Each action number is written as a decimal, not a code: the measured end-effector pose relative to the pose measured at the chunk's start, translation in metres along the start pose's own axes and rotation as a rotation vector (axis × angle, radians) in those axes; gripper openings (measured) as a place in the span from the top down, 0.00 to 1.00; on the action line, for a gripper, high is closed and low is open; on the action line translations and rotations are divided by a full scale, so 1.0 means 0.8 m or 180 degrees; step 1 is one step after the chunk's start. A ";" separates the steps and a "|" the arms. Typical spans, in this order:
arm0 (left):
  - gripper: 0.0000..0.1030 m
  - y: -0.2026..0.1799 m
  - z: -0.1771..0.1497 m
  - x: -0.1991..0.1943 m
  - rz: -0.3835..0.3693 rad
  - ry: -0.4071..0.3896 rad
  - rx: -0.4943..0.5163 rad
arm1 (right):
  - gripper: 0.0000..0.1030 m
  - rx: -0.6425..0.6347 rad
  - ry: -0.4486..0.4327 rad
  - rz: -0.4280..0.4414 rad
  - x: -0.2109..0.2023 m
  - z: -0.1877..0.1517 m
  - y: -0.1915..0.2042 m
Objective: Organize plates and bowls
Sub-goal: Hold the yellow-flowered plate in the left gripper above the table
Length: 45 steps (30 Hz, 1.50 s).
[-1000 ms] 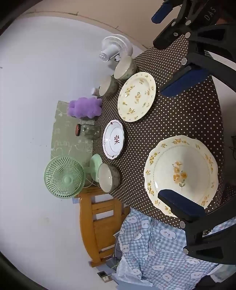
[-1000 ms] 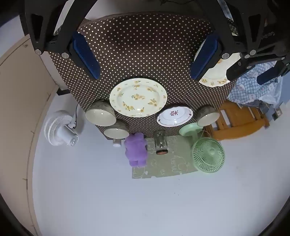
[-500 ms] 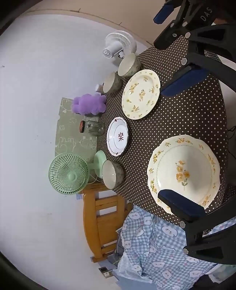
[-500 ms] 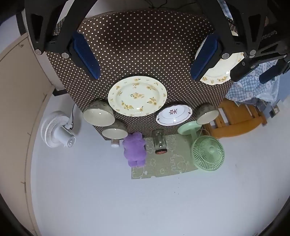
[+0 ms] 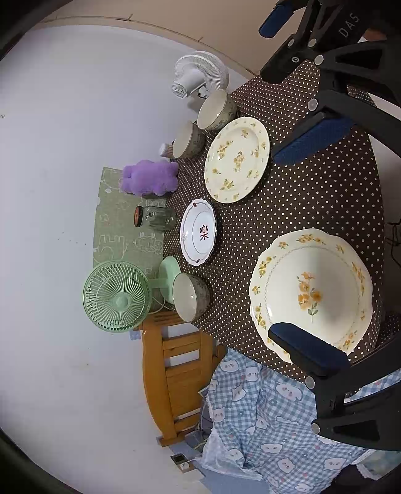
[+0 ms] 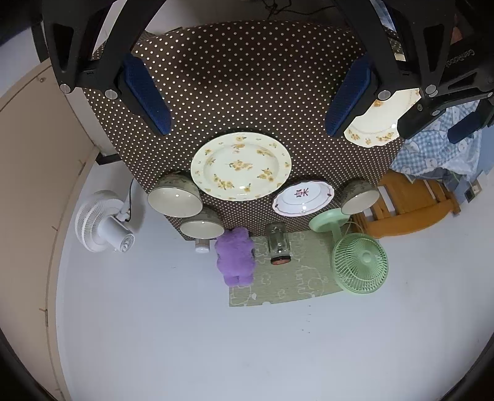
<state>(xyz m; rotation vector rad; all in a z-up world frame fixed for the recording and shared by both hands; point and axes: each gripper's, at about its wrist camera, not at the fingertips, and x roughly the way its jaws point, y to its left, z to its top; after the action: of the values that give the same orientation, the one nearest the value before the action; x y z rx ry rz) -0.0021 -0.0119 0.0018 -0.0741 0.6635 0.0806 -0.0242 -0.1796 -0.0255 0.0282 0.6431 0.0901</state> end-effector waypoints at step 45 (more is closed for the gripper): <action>0.01 -0.006 0.006 0.009 0.0010 0.0025 0.0091 | 0.02 0.0072 0.0060 -0.0105 0.005 0.007 -0.003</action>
<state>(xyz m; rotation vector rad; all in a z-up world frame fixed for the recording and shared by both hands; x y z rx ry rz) 0.0067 -0.0158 0.0013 -0.0459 0.6724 0.0740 -0.0171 -0.1817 -0.0234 0.0385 0.6633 0.0512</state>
